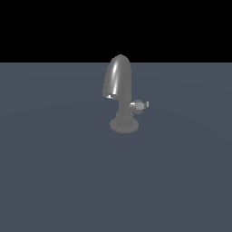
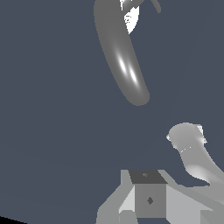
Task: Turn on the faucet by rotating a designated handle.
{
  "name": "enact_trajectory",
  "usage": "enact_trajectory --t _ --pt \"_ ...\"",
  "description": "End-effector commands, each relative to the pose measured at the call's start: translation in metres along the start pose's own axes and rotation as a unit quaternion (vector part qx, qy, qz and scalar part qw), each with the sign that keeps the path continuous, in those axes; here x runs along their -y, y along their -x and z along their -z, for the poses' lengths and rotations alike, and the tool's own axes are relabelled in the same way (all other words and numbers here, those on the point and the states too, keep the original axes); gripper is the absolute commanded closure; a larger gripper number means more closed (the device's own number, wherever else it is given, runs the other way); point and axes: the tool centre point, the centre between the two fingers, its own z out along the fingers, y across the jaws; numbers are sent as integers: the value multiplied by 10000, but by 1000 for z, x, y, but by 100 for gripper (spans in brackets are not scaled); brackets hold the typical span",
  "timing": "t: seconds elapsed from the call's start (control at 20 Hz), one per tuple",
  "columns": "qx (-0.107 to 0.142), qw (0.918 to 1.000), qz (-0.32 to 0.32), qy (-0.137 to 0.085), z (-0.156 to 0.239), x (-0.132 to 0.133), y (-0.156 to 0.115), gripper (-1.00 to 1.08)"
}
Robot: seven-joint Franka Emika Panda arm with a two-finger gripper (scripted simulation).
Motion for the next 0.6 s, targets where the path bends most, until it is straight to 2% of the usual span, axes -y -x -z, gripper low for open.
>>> enact_trajectory --t 0.0,0.3,0.55 --pt "222 9994 -221 -112 1 3 -15 108" --pt "769 9933 -764 -393 0 9 -52 108" --pt "1256 9821 -1248 -644 -3 10 -85 108"
